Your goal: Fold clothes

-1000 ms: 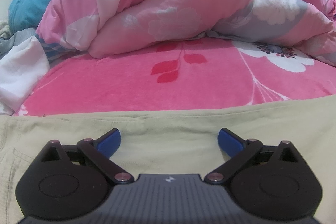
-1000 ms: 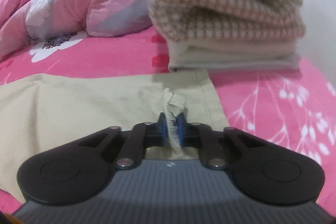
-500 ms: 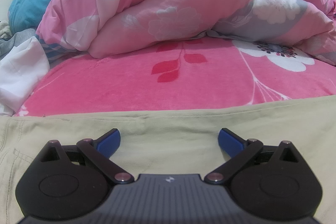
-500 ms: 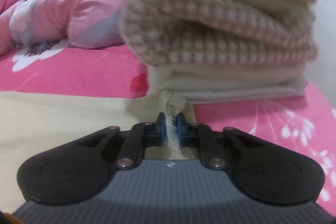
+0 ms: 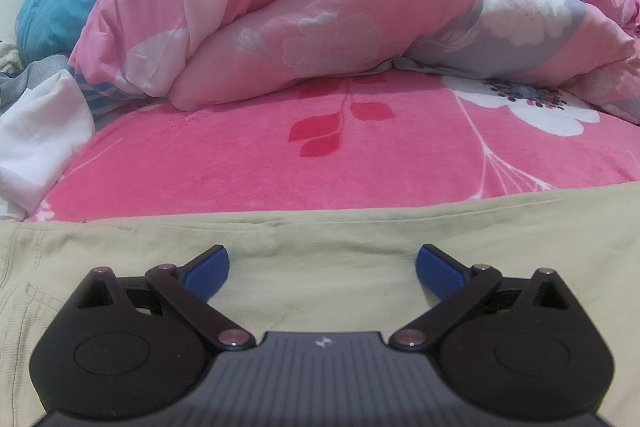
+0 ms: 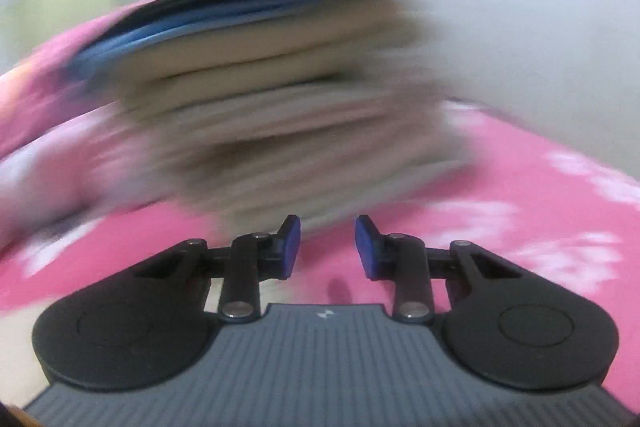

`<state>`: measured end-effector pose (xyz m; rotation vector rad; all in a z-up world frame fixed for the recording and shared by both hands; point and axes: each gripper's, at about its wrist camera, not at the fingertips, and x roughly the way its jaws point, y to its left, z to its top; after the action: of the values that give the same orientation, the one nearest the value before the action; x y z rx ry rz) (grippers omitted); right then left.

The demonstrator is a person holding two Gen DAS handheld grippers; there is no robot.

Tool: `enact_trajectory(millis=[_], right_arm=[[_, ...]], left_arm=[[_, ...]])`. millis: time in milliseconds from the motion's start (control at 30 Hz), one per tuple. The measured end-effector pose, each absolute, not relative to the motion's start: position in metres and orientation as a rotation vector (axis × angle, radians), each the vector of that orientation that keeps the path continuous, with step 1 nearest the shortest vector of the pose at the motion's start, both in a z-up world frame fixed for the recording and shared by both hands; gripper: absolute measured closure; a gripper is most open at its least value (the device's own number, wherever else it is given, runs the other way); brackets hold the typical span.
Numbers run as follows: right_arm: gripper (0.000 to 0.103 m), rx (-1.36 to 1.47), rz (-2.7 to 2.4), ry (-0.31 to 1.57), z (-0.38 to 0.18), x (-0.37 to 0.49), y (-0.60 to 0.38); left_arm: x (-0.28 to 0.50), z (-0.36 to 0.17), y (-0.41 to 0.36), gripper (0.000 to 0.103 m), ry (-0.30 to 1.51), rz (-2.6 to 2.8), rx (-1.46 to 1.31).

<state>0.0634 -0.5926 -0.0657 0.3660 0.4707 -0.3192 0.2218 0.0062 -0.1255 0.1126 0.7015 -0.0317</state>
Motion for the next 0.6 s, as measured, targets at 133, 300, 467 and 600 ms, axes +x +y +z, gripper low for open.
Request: enact_trajectory(millis=[133,300,467,600], right_arm=[[0.073,0.328,0.025,0.58,-0.085,0.09,-0.531],[0.075,0.322,-0.108,0.543,-0.095,0.043,-0.574],[0.082,0.503,-0.485,0.408,-0.094,-0.048,-0.637],[0.075,0.389,-0.349,0.349,-0.078,-0.036,-0.573]], left_arm=[[0.222,-0.125,0.007,0.002,0.702,-0.032,0.113],[0.221,-0.126,0.007,0.002,0.701,-0.032,0.112],[0.222,-0.126,0.006,0.001,0.701,-0.032,0.11],[0.222,-0.126,0.006,0.001,0.702,-0.032,0.111]])
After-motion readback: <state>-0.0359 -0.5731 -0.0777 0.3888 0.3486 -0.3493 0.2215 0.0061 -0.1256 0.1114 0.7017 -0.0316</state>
